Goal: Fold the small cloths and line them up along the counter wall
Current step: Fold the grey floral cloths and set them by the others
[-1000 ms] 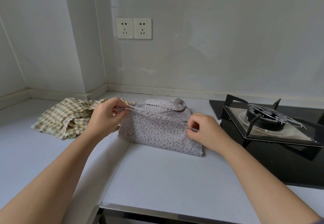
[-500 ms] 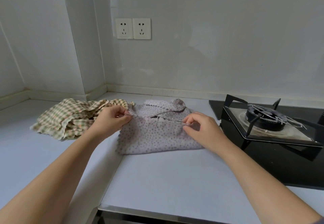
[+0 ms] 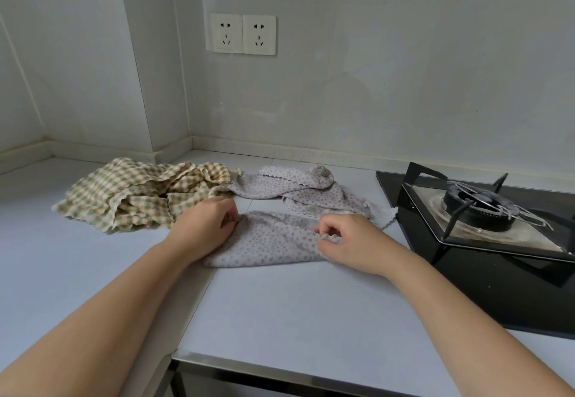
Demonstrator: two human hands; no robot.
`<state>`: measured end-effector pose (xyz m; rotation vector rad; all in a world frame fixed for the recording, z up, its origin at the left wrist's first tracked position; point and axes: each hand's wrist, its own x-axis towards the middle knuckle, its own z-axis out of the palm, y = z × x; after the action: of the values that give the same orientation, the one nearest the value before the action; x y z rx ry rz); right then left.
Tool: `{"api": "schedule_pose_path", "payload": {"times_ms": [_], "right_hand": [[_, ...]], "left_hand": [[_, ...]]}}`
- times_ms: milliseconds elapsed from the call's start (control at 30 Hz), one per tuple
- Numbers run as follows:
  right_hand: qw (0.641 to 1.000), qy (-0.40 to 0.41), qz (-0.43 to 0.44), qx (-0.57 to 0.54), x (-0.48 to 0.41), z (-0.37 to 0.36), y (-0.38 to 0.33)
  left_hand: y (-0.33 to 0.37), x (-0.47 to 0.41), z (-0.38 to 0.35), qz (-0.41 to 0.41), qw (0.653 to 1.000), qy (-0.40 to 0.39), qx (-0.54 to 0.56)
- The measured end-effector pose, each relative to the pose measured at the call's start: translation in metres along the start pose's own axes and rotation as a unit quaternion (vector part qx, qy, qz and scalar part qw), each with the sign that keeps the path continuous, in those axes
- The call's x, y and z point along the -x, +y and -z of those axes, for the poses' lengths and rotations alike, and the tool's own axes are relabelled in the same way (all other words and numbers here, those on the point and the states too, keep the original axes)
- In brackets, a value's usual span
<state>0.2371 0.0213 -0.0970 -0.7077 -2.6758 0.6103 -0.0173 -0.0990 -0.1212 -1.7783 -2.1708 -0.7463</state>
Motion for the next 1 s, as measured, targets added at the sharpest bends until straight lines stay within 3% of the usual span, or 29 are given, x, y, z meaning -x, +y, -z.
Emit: {"api": "schedule_pose_path", "payload": {"times_ms": [133,267,433,600,833,1000], "right_hand": [[0.991,-0.018,0.051,0.123,-0.001,-0.002,-0.004],[0.995,0.010,0.052,0.084,-0.002,-0.005,-0.007],[0.993,0.001,0.014,0.121,-0.002,-0.003,-0.009],[0.983,-0.092,-0.019,0.155,-0.003,-0.010,-0.009],[0.986,-0.006,0.018,0.165,-0.003,-0.007,-0.011],[0.989,-0.034,0.021,0.144,-0.009,-0.006,-0.011]], "left_hand": [[-0.001,0.001,-0.002,-0.043,0.999,0.007,-0.022],[-0.002,0.002,-0.002,-0.057,0.998,0.019,-0.030],[-0.004,0.001,-0.001,-0.080,0.996,0.005,-0.036],[-0.005,0.000,-0.001,-0.089,0.995,0.006,-0.045],[-0.006,-0.001,-0.002,-0.083,0.996,0.003,-0.039],[-0.007,-0.001,-0.001,-0.086,0.996,-0.009,-0.030]]}}
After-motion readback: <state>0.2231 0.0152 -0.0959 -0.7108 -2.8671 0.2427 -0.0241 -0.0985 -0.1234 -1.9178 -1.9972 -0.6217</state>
